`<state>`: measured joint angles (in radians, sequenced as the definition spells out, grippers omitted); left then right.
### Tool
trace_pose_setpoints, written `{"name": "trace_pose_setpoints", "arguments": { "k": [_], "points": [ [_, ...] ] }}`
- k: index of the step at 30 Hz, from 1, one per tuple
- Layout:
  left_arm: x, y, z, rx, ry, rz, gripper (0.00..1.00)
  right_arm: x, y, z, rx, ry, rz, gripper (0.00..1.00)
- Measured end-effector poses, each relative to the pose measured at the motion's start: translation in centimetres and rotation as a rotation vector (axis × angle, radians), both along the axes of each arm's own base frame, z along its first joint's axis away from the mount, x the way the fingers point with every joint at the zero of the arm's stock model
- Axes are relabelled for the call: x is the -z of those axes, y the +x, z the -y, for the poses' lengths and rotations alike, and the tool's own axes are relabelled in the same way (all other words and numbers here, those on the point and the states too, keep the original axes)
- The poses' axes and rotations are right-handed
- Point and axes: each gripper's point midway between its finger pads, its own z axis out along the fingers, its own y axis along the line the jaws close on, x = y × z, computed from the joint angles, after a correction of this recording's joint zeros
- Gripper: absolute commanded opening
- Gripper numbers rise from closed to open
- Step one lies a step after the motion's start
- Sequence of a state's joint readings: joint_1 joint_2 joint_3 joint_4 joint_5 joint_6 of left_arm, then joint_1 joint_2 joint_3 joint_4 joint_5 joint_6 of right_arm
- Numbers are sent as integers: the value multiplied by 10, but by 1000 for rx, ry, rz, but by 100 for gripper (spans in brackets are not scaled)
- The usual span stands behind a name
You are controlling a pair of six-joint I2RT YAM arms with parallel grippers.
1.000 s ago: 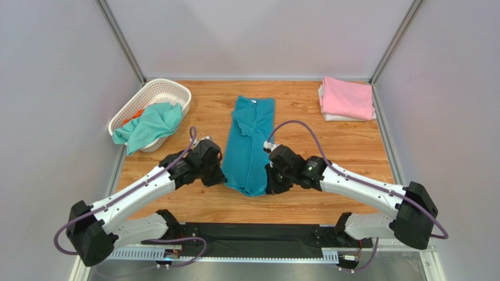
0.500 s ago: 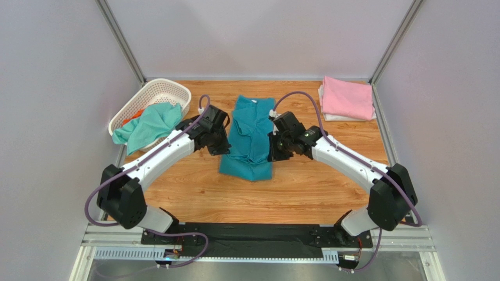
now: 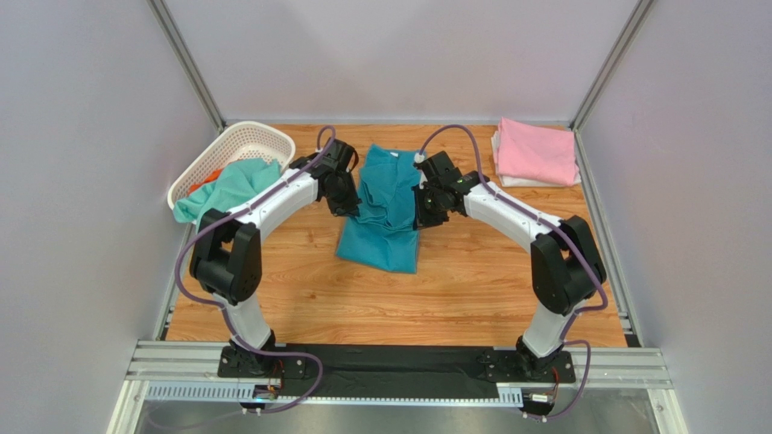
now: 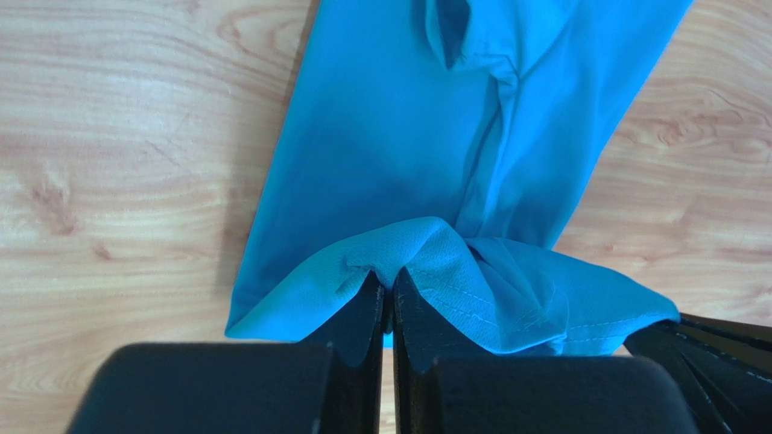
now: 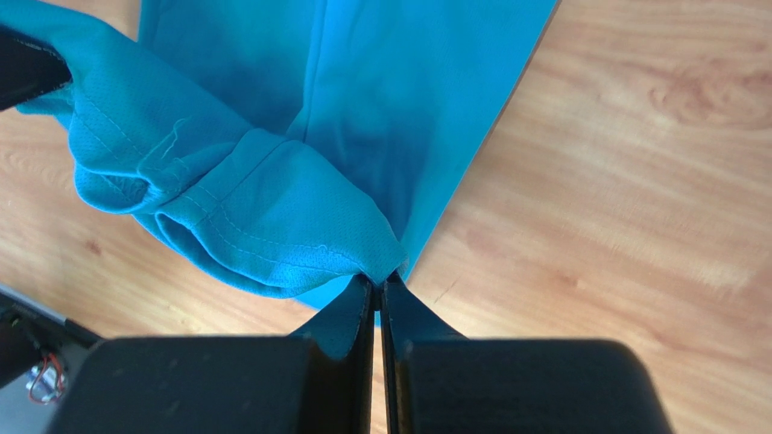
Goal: Fold and stack the t-shirts
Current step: Fold the tshirt
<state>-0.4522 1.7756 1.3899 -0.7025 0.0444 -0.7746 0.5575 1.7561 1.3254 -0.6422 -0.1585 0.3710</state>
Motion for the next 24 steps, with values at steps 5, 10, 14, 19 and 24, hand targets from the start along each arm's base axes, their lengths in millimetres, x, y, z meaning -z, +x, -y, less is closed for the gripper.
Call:
{"name": "trace_pose_setpoints", "arguments": {
  "k": [5,10,14,19,24],
  "points": [
    [21,16,-2,-4,10,-34,13,18,26,4,15,-10,1,2],
    [34,29,-2,-4,19,-49,46,31,50,2,10,-4,5,36],
    [33,34,-3,2,23,-38,99,30,63,-1,4,8,18,100],
    [17,36,-7,-14,18,1,100,15,63,-2,1,31,45,100],
    [-19,9,-22,-27,4,73,100,-13,34,4,-1,68,81,100]
  ]
}}
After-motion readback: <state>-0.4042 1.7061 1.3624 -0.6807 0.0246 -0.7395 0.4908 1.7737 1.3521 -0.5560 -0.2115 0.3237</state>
